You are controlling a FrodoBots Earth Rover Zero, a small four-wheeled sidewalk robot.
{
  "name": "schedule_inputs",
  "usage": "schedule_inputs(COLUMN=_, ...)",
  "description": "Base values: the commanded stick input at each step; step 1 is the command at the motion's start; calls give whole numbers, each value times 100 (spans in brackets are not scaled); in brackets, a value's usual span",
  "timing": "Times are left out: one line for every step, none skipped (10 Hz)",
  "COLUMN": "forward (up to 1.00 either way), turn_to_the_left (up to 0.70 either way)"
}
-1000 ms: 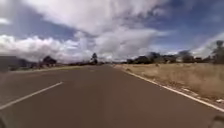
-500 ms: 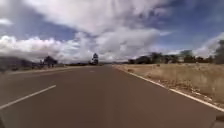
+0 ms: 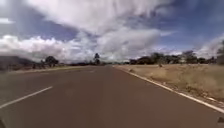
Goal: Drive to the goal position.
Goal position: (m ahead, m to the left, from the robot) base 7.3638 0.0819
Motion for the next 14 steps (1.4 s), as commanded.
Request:
schedule_inputs(forward=70, turn_to_the_left=0)
schedule_inputs(forward=70, turn_to_the_left=0)
schedule_inputs(forward=70, turn_to_the_left=0)
schedule_inputs(forward=70, turn_to_the_left=0)
schedule_inputs(forward=70, turn_to_the_left=0)
schedule_inputs(forward=70, turn_to_the_left=0)
schedule_inputs(forward=70, turn_to_the_left=0)
schedule_inputs(forward=70, turn_to_the_left=0)
schedule_inputs(forward=70, turn_to_the_left=0)
schedule_inputs(forward=70, turn_to_the_left=0)
schedule_inputs(forward=70, turn_to_the_left=0)
schedule_inputs(forward=70, turn_to_the_left=0)
schedule_inputs(forward=70, turn_to_the_left=0)
schedule_inputs(forward=70, turn_to_the_left=0)
